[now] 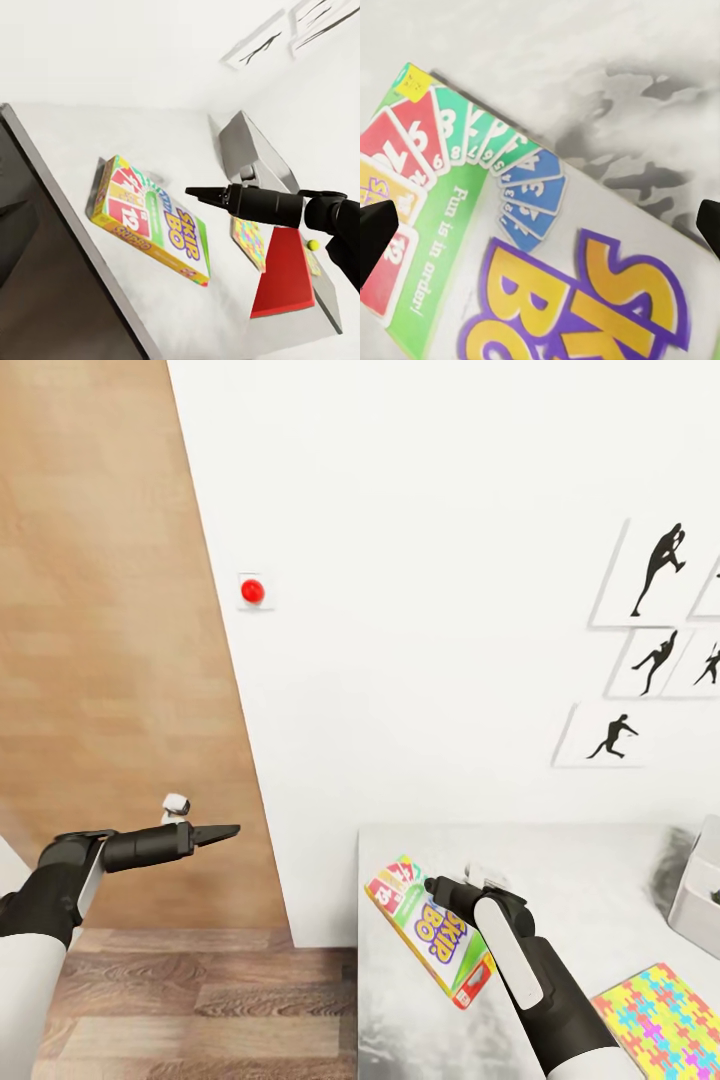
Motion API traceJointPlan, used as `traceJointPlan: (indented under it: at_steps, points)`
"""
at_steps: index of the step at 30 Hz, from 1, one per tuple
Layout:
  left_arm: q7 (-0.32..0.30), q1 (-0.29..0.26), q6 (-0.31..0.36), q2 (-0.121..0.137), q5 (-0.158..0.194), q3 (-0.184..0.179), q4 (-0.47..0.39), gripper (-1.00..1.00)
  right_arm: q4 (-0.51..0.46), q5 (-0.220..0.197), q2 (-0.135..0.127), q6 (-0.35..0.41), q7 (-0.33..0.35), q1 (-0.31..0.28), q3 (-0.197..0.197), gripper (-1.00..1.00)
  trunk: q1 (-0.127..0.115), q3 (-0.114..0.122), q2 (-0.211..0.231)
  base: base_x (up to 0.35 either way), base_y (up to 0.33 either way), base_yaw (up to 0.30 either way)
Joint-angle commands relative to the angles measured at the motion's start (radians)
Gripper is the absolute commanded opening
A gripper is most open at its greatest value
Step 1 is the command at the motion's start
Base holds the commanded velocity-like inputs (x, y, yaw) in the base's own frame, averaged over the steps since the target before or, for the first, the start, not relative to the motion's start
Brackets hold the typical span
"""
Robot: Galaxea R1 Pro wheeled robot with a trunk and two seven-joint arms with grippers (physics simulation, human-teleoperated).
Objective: Put all the toys in the child's room - the three board games (two on the bed and one on the table), the two jigsaw puzzles on the table, and the tennis ball on the table - inside the toy box on the table in the child's room.
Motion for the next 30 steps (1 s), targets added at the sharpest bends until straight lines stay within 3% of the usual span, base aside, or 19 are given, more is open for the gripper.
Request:
traceJointPlan:
  at_steps: [1, 24, 30]
  points:
    - [-0.005, -0.001, 0.011, 0.0, -0.003, 0.001, 0.0, 1.0, -0.001, -0.01, 0.0, 0.001, -0.01, -0.001, 0.001, 1.0, 0.0, -0.003, -0.001, 0.0, 0.0, 0.0]
    - [-0.004, -0.001, 0.011, -0.002, -0.003, 0.0, 0.0, 1.0, -0.001, -0.01, 0.0, 0.001, -0.01, -0.001, 0.0, 1.0, 0.0, -0.041, -0.001, 0.0, 0.0, 0.0]
    - [-0.005, -0.001, 0.011, -0.003, -0.002, 0.0, 0.0, 1.0, -0.001, -0.012, -0.021, -0.004, -0.009, 0.001, 0.0, 1.0, 0.0, -0.051, -0.001, 0.0, 0.0, 0.0]
